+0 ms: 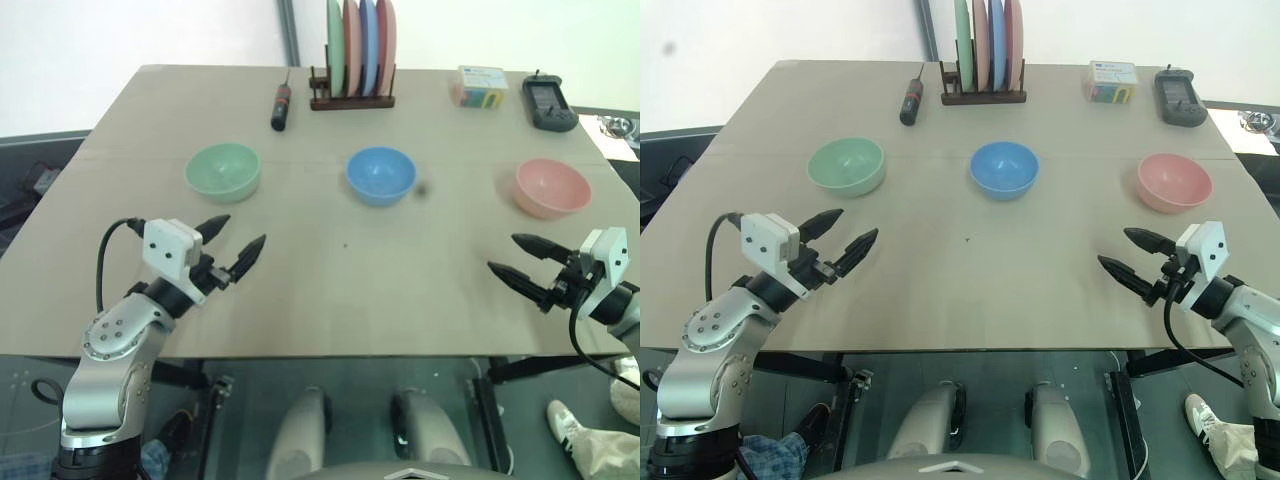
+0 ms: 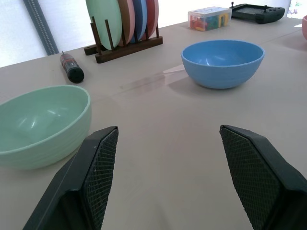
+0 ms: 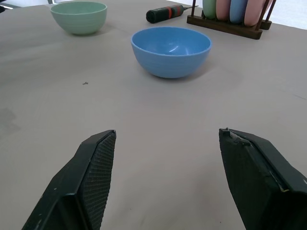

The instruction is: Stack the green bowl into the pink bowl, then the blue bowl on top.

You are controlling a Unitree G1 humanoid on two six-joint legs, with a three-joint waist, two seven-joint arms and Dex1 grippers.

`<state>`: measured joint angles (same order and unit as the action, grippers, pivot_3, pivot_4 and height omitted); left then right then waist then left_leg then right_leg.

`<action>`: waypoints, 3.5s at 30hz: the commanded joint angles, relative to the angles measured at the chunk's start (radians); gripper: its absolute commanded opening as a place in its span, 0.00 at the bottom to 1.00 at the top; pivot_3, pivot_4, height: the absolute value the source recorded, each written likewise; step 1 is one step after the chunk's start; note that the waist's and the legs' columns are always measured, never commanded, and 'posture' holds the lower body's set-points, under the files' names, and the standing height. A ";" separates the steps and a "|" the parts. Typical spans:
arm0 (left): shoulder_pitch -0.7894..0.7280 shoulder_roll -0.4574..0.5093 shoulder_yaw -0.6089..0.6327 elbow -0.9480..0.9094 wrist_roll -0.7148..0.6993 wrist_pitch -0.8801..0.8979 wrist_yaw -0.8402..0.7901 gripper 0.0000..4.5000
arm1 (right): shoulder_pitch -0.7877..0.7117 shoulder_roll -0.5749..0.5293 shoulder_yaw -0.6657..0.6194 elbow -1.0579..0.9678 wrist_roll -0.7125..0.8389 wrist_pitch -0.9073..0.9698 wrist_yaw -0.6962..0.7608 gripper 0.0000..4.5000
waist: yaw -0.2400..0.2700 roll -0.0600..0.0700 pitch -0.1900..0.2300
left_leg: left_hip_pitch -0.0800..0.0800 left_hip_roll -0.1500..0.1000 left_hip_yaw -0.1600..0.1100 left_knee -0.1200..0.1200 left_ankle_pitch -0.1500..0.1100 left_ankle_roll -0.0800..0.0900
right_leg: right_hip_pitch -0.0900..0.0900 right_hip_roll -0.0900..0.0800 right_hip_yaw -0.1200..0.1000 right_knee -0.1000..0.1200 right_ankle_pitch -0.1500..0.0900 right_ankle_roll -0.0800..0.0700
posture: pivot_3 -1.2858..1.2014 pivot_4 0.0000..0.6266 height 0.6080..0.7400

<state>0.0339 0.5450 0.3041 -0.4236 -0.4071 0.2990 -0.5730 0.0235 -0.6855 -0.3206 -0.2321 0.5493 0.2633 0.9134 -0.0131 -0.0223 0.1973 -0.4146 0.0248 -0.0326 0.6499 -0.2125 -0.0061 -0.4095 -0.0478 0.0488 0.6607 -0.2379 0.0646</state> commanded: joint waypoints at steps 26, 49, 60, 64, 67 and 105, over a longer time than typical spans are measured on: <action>0.004 -0.004 -0.015 -0.068 -0.176 0.020 -0.108 0.80 | -0.145 -0.104 0.038 0.065 -0.151 0.034 -0.099 0.79 | -0.003 0.000 0.000 | 0.000 0.000 0.001 0.000 0.000 0.000 | 0.000 0.000 0.001 0.000 0.000 -0.001 | 0.52 0.24 1.00; -0.150 -0.006 -0.163 0.002 -0.293 0.034 -0.333 0.80 | -1.055 -0.095 0.456 1.316 -0.669 -0.149 -0.058 0.79 | -0.025 0.001 0.000 | -0.001 -0.001 0.001 -0.001 0.000 0.000 | -0.002 0.000 0.002 -0.001 0.004 0.001 | 0.52 0.24 1.00; -0.118 -0.033 -0.163 -0.021 -0.279 0.017 -0.307 0.81 | -1.157 -0.079 0.494 1.465 -0.757 -0.244 -0.016 0.03 | -0.029 0.001 0.001 | -0.001 -0.001 0.002 -0.001 0.000 0.000 | -0.002 0.000 0.003 0.000 0.004 0.001 | 0.52 0.24 1.00; -0.109 -0.030 -0.160 -0.027 -0.280 0.015 -0.304 0.81 | -1.160 -0.079 0.488 1.466 -0.769 -0.276 -0.014 0.03 | -0.029 0.001 0.001 | -0.001 -0.001 0.002 -0.001 0.000 0.000 | -0.002 0.000 0.003 0.000 0.004 0.001 | 0.52 0.24 1.00; -0.113 -0.023 -0.157 -0.021 -0.278 0.015 -0.305 0.81 | -1.170 -0.077 0.471 1.438 -0.748 -0.282 0.038 0.03 | -0.030 0.001 0.001 | -0.001 -0.001 0.002 -0.001 0.000 0.000 | -0.002 0.000 0.003 0.000 0.004 0.001 | 0.52 0.24 1.00; -0.133 0.042 -0.088 0.077 -0.203 0.000 -0.265 0.81 | -0.756 0.001 0.639 -0.181 -0.476 0.452 0.196 0.99 | -0.021 0.002 0.001 | -0.002 0.000 -0.002 -0.001 0.000 0.000 | -0.003 -0.001 -0.002 0.001 0.004 0.001 | 0.52 0.24 1.00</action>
<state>-0.0765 0.5780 0.1966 -0.3305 -0.6325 0.3148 -0.8742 -0.7090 -0.6804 0.4290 -0.3746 0.0004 0.6770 1.1048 -0.0340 -0.0205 0.1986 -0.4166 0.0244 -0.0346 0.6493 -0.2124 -0.0062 -0.4120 -0.0484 0.0465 0.6612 -0.2340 0.0654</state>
